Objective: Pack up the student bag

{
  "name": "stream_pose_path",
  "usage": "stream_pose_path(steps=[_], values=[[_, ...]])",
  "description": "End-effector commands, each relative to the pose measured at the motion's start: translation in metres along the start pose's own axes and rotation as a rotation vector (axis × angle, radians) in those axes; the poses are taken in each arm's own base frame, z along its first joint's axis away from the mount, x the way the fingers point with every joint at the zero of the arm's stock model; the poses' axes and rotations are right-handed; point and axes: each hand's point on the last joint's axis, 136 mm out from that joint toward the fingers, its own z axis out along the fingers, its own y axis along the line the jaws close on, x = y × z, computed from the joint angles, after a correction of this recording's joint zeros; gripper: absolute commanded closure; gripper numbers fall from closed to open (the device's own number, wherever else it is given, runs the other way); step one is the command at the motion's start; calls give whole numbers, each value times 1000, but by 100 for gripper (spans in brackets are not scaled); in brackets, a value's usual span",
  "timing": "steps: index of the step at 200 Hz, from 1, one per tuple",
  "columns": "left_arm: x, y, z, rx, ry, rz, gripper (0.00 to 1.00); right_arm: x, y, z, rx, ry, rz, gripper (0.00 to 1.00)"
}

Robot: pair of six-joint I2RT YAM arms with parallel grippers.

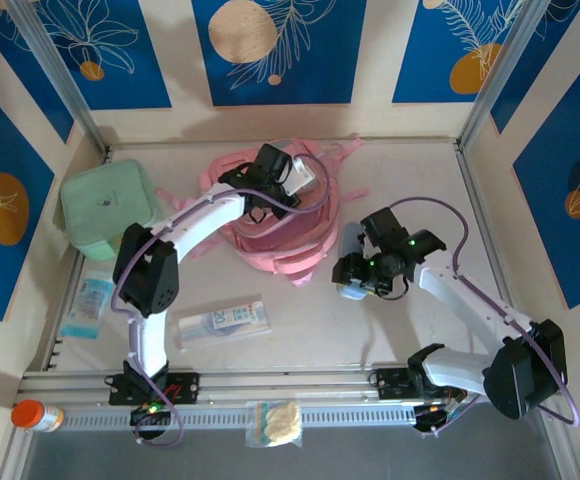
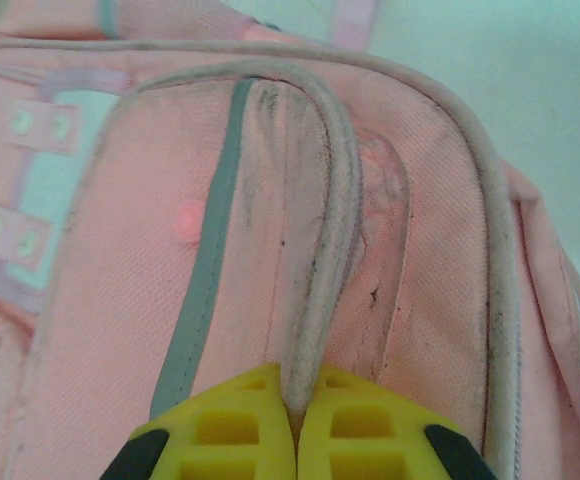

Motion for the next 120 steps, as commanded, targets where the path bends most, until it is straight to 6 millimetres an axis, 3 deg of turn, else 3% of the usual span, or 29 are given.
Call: stream_pose_path(steps=[1, 38, 80, 98, 120], values=[[-57, 17, -63, -49, -156, -151, 100, -30, 29, -5, -58, -44, -54, 33], [-93, 25, -95, -49, -255, -308, 100, -76, 73, 17, -84, -57, -103, 33], [-101, 25, -89, -30, -266, -367, 100, -139, 106, 59, -83, -97, -187, 30], [-97, 29, -86, -50, -247, -381, 100, -151, 106, 72, -48, -104, -218, 23], [-95, 30, -87, -51, -246, -382, 100, -150, 102, 72, -77, -79, -172, 17]])
